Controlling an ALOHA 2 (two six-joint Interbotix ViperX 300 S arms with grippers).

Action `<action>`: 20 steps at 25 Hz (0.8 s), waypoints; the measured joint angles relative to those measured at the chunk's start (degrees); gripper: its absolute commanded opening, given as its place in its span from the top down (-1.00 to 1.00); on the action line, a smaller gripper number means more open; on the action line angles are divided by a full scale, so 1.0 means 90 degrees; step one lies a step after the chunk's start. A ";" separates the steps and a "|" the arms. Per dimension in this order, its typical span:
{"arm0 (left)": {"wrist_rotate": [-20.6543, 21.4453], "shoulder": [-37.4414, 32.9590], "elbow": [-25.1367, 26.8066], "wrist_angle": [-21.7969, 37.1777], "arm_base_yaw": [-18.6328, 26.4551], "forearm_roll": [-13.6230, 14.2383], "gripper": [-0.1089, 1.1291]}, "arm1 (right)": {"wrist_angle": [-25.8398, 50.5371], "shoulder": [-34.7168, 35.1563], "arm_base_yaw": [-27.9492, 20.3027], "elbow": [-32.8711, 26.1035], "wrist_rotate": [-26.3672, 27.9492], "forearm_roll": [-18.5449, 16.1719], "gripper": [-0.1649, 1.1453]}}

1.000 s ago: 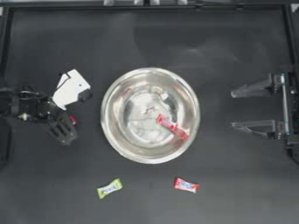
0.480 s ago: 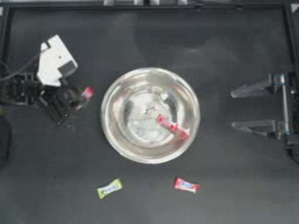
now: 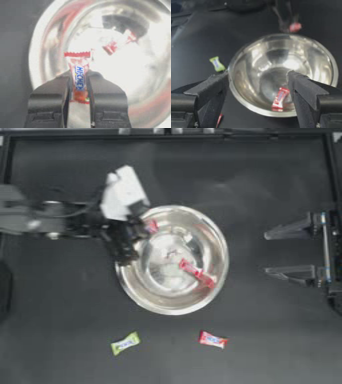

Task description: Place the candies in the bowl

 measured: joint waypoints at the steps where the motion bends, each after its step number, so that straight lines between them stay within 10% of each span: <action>1: 0.0010 0.0205 -0.0146 0.0000 0.0010 0.0000 0.04 | 0.0000 0.0000 0.0000 0.0000 0.0000 0.0000 -0.74; 8: 0.0156 0.0850 -0.0596 0.0020 -0.0098 -0.0059 -0.12 | 0.0000 0.0000 0.0000 0.0000 0.0000 0.0000 -0.74; 13: 0.0430 0.1152 -0.0693 0.0137 -0.0283 -0.0059 -0.95 | -0.0029 0.0000 0.0000 0.0000 0.0000 -0.0010 -0.74; 20: 0.0566 0.1152 -0.0850 0.0176 -0.0381 -0.0078 -0.84 | -0.0029 0.0000 0.0000 0.0000 0.0000 0.0000 -0.74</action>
